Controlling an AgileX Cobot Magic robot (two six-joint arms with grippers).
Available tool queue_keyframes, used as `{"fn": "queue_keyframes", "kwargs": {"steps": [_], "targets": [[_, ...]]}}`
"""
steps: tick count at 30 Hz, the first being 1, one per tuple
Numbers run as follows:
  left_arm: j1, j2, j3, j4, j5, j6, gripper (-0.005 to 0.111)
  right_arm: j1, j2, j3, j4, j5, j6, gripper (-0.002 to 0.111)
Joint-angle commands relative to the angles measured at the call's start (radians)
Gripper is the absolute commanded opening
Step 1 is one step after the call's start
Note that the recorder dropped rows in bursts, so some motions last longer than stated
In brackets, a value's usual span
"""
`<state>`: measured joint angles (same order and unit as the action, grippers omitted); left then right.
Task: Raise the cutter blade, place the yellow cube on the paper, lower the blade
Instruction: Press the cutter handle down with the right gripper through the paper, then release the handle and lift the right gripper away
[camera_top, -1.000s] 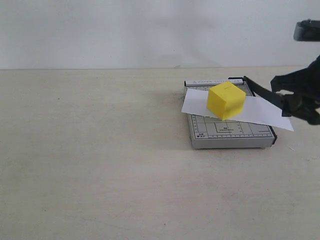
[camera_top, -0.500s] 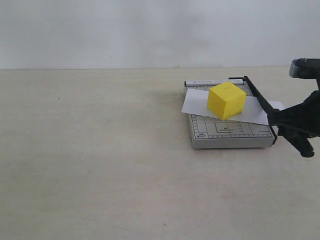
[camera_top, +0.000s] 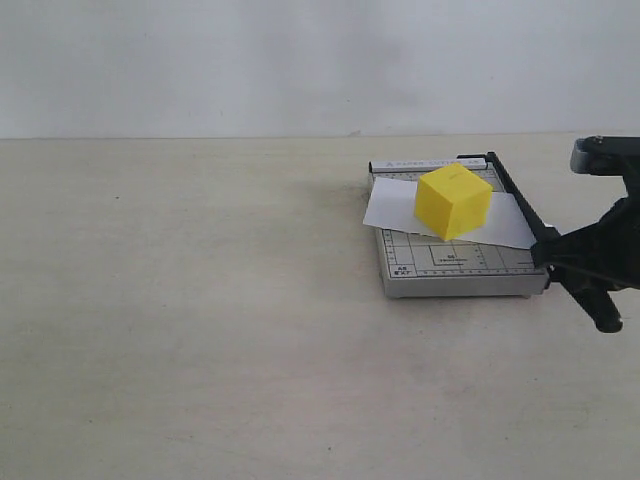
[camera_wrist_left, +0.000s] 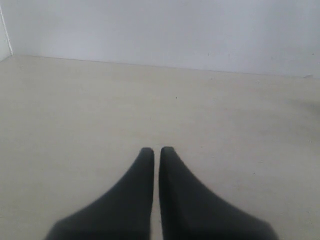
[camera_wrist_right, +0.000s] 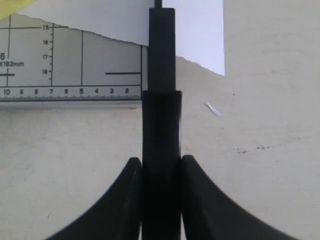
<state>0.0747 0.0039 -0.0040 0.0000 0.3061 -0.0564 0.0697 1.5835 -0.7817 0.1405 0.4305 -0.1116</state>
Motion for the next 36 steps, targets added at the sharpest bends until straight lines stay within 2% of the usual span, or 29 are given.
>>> {"fn": "queue_keyframes", "kwargs": {"steps": [1,16,18,23,24,32,36], "targets": [[-0.005,-0.004,0.004,0.000,-0.016,0.003,0.004,0.001,0.037,0.025,0.021,0.085,-0.023,0.000],[-0.005,-0.004,0.004,0.000,-0.016,0.003,0.004,0.001,0.072,0.025,0.034,0.076,-0.031,0.000],[-0.005,-0.004,0.004,0.000,-0.016,0.003,0.004,0.001,0.072,0.025,0.037,0.080,-0.031,0.007],[-0.005,-0.004,0.004,0.000,-0.016,0.003,0.004,0.001,0.072,0.025,0.039,0.083,-0.026,0.043],[-0.005,-0.004,0.004,0.000,-0.016,0.003,0.004,0.001,0.072,0.025,0.039,0.083,-0.026,0.046],[-0.005,-0.004,0.004,0.000,-0.016,0.003,0.004,0.001,0.072,0.025,0.037,0.068,-0.019,0.047],[-0.005,-0.004,0.004,0.000,-0.016,0.003,0.004,0.001,0.043,-0.001,0.016,0.119,-0.019,0.047]]}}
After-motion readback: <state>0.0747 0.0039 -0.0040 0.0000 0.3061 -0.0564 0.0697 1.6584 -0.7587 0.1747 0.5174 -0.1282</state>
